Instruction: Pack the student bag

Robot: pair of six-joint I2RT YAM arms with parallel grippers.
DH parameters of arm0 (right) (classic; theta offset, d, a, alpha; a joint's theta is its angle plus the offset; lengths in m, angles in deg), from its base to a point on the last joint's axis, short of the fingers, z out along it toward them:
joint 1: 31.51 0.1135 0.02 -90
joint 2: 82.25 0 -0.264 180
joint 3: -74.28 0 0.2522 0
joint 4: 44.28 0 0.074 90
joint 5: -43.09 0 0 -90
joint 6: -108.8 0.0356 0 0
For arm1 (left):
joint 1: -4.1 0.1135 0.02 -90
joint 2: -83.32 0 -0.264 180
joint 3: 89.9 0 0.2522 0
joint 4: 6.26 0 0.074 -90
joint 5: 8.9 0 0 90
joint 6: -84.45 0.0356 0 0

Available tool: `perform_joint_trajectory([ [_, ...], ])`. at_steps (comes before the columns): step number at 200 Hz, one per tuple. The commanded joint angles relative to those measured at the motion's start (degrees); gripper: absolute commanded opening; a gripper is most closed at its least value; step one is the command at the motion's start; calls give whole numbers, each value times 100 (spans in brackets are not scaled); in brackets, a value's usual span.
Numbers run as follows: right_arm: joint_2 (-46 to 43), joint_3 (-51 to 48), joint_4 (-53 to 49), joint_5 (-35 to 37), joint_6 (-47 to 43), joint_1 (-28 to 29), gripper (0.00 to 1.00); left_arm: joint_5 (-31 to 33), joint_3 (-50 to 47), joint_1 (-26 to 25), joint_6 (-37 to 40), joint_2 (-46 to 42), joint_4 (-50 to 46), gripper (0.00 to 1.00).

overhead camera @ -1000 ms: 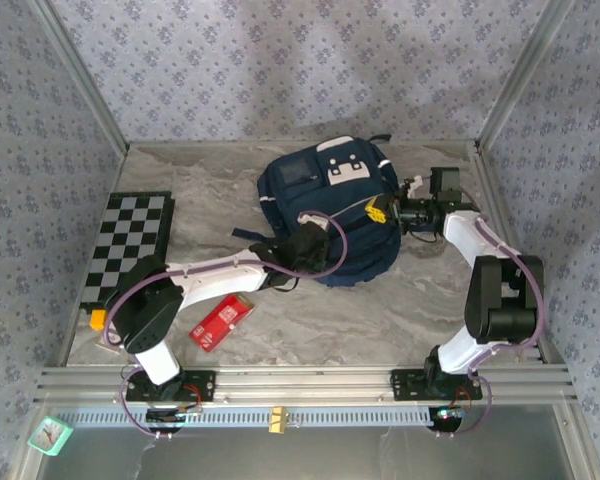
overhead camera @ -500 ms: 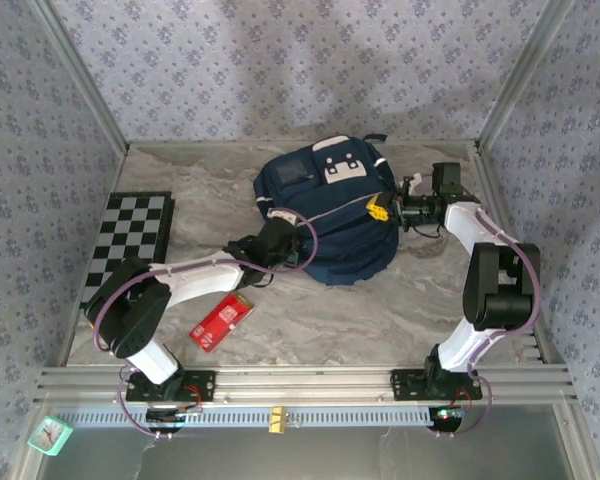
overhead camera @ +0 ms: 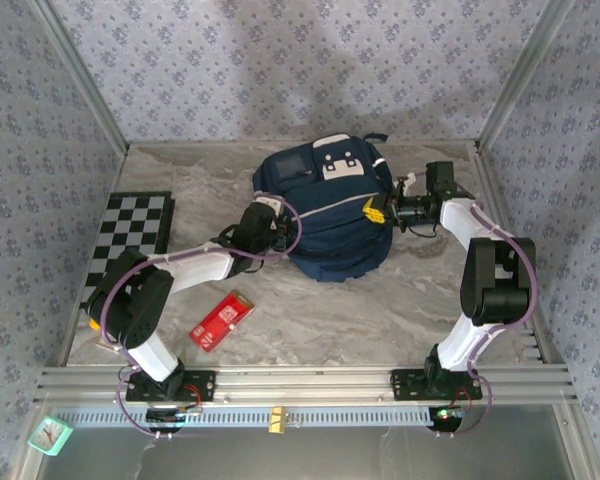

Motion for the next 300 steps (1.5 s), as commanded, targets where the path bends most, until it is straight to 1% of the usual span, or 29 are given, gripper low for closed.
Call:
perform_joint_trajectory([
  [1,-187,301,-496,389,-588,-28,26,221,108,151,-171,-338,-762,16],
  [16,-439,206,-820,696,-936,-26,38,44,25,140,-346,-621,-1224,31],
  [28,-710,158,-1016,996,-1103,-21,46,8,-91,122,-550,-901,-1608,37],
  [33,-830,-83,-1077,1140,-1143,-11,48,-11,-174,108,-668,-1037,-1752,40],
  [49,-1277,-409,-1288,1564,-1242,14,54,24,-403,88,-1126,-1494,-2257,48],
  [69,-1826,-835,-1247,2016,-1174,201,59,239,-464,96,-1701,-1952,-3425,59],
  [81,-2009,-994,-1229,2219,-1137,536,61,275,-528,117,-1978,-2192,-3989,62],
  [99,-2093,-1136,-1153,2630,-1061,1236,61,292,-690,135,-2305,-2598,-4601,66],
  [121,-1989,-1329,-616,2801,-768,2068,62,300,-803,183,-2698,-3066,-5410,72],
  [133,-1905,-1337,-359,3023,-687,2550,62,386,-830,241,-2927,-3274,-5856,75],
  [149,-1734,-1301,-51,3475,-700,3178,63,622,-955,290,-3318,-3547,-6302,82],
  [156,-1625,-1292,84,3602,-681,3377,64,560,-1083,340,-3547,-3664,-6334,84],
  [161,-1536,-1299,191,3645,-678,3488,64,437,-1167,363,-3638,-3740,-6301,87],
  [167,-1411,-1316,353,3637,-570,3608,64,398,-1241,368,-3737,-3841,-6330,93],
  [182,-1161,-1340,696,3609,-424,3873,64,617,-1336,370,-4018,-4011,-6691,99],
  [189,-1062,-1331,810,3657,-387,4004,64,629,-1359,406,-4110,-4071,-6859,100],
  [210,-737,-1139,834,3765,-458,4331,64,349,-1637,412,-4301,-4334,-6824,100],
  [225,-588,-1086,784,3923,-474,4448,63,346,-1908,430,-4507,-4482,-6895,100],
  [239,-507,-1178,938,3986,-430,4480,63,338,-2103,438,-4531,-4612,-6794,100],
  [257,-384,-1209,1065,3933,-350,4475,63,124,-2325,464,-4506,-4672,-6338,100],
  [275,-280,-1147,1096,3896,-280,4490,63,-78,-2477,480,-4473,-4527,-5938,100],
  [289,-209,-1088,1142,3861,-233,4548,63,-136,-2493,491,-4448,-4349,-5752,97],
  [300,-103,-975,1046,3843,-219,4607,63,-275,-2509,491,-4382,-4288,-5435,95],
])
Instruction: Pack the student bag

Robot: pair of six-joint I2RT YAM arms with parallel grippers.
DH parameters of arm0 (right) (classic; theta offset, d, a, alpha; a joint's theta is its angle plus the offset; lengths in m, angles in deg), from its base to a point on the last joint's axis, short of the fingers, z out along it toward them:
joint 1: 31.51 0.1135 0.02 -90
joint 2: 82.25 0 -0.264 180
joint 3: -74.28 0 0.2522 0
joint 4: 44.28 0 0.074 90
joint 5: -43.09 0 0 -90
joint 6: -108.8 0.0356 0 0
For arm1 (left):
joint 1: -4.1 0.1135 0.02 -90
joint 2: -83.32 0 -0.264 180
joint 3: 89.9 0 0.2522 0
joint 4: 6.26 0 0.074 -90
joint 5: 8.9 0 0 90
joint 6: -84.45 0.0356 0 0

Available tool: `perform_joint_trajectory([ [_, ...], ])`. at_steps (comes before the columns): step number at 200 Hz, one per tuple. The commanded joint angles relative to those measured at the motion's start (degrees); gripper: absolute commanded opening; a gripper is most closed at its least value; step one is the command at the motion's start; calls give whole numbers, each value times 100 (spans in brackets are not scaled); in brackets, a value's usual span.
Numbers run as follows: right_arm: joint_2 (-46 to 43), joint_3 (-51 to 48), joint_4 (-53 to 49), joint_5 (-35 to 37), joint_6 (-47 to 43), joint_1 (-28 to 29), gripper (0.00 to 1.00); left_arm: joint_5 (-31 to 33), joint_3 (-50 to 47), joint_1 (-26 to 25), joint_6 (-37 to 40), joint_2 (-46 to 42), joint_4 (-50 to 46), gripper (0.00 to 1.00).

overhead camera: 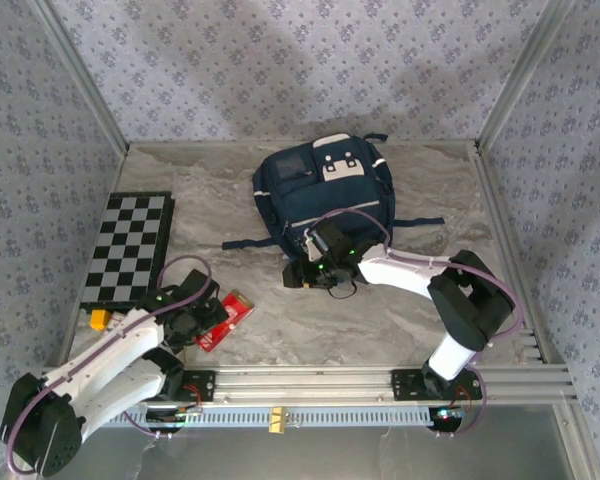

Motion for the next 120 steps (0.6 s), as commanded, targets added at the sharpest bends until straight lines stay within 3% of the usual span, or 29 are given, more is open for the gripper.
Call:
perform_joint_trajectory([
  [1,200,290,6,44,160,113,63,-345,-32,39,9,138,676,94],
  [72,820,663,104,44,610,347,62,-673,75,225,630,490,2235,80],
  [120,1117,1047,-115,206,814,541,62,-63,225,302,803,50,1056,76],
])
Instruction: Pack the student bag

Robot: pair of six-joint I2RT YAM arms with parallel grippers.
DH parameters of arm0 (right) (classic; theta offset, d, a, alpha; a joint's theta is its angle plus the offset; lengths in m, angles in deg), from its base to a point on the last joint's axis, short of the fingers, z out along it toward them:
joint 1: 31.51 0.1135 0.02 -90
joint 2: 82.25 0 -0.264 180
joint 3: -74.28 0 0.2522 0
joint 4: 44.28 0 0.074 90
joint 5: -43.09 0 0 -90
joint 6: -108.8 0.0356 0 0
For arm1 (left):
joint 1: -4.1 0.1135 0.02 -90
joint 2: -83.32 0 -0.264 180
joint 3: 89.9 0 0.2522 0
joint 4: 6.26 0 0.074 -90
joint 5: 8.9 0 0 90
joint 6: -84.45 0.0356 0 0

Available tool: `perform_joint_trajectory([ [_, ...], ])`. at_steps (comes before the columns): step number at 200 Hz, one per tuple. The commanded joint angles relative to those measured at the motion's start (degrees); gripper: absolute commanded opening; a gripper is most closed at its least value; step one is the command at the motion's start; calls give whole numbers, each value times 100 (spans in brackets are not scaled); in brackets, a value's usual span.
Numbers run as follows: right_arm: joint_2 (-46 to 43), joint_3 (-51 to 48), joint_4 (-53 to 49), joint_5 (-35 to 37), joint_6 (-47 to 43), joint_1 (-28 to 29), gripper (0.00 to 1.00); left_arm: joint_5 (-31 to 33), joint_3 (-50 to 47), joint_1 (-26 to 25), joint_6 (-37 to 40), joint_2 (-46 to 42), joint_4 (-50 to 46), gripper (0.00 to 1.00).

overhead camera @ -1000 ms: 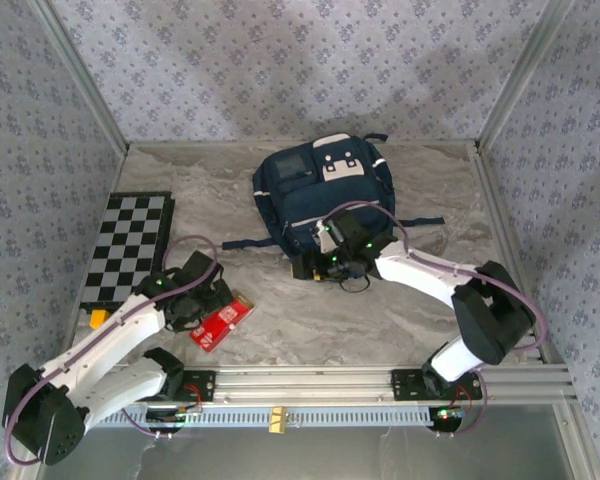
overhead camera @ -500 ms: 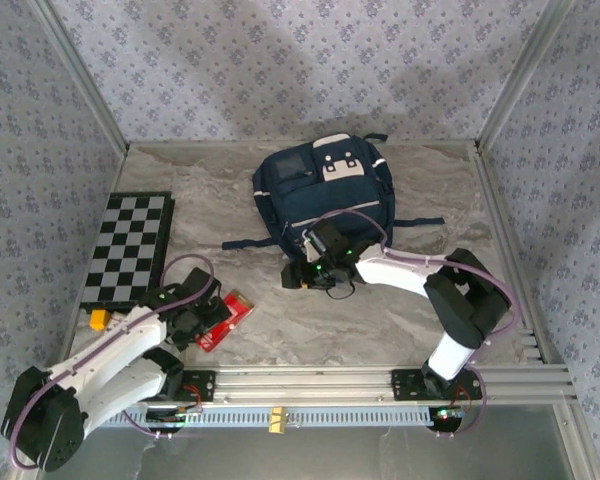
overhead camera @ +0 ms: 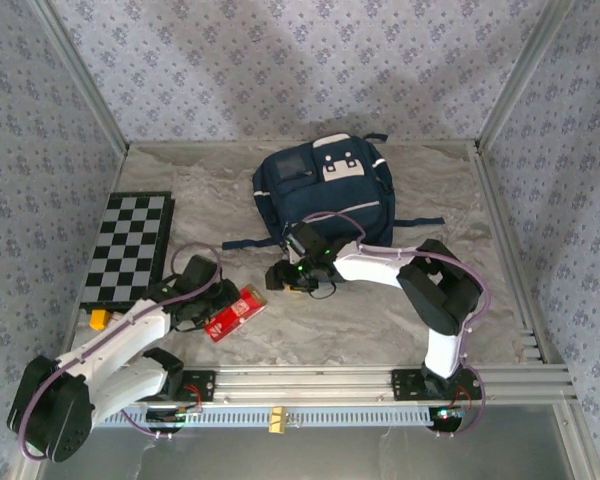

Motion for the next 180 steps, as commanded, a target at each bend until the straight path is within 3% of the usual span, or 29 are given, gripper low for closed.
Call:
perform_joint_trajectory([
  [1,117,196,-111,132,228,102,62,370,140,31,138,-395,-737,76],
  [21,262,416,-339,267,87,250,62,399,-5,53,-11,-602,-1213,75],
  [47,488,676,-301,127,165,313,61,-69,-449,52,-217,-712,-826,71],
  [101,836,1071,-523,225,126,472,62,-243,-856,71,-123,-849,-3,66],
  [180,755,1015,-323,-31,151,542,60,-209,-1001,102,-38,-855,188,58],
])
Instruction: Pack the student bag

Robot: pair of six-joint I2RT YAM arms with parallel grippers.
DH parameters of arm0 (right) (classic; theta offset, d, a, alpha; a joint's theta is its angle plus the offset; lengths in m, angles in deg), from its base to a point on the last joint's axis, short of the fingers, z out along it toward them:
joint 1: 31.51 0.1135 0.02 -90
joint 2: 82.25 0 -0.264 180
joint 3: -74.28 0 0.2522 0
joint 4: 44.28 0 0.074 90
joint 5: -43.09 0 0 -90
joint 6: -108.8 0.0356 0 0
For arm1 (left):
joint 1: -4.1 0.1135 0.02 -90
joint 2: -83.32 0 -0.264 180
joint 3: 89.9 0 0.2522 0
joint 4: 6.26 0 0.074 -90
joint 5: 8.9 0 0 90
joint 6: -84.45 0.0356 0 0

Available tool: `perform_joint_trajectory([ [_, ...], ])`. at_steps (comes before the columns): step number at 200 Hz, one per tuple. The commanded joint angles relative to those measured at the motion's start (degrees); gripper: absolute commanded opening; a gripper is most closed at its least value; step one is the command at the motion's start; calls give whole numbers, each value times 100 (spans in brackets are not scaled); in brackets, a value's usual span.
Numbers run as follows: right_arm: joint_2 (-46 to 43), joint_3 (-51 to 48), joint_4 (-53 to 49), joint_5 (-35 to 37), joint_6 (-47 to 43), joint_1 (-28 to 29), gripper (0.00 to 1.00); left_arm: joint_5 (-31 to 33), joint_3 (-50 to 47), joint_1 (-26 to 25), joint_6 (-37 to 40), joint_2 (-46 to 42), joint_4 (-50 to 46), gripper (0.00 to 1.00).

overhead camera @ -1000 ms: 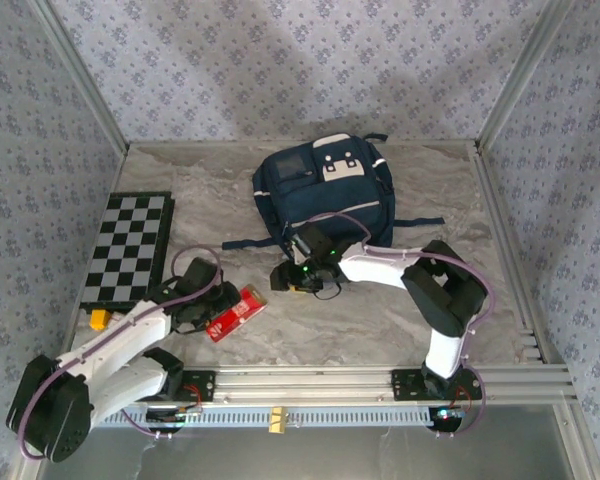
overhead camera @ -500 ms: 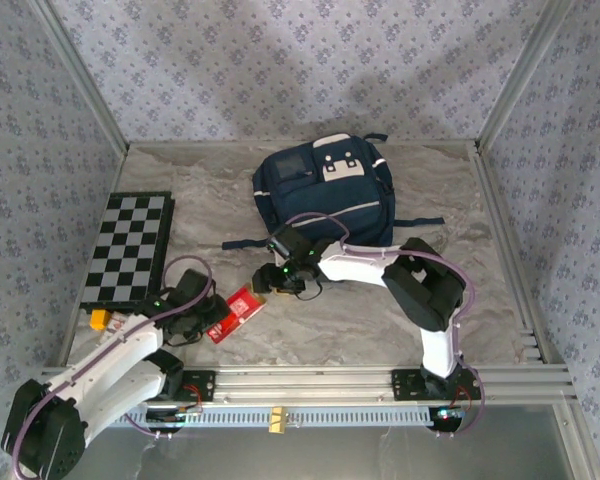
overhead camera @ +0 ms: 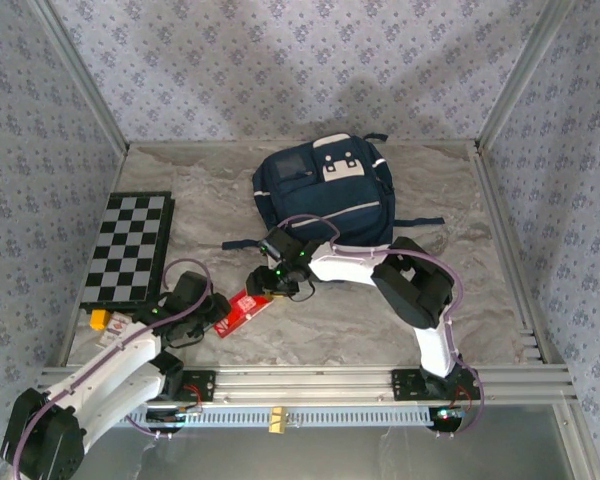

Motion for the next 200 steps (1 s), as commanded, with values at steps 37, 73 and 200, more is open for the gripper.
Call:
perform_joint_trajectory([
  [37,-386,-88,292,-477,-41,-22,54,-113,-69,29,135,47,3,58],
  [73,-565,-411,931,-1007,154,-100,49,-153,-123,33,131,93,125,57],
  [200,-524,-1083,2281,-1625,718,-267,49,-327,115,36,155,471,461,57],
])
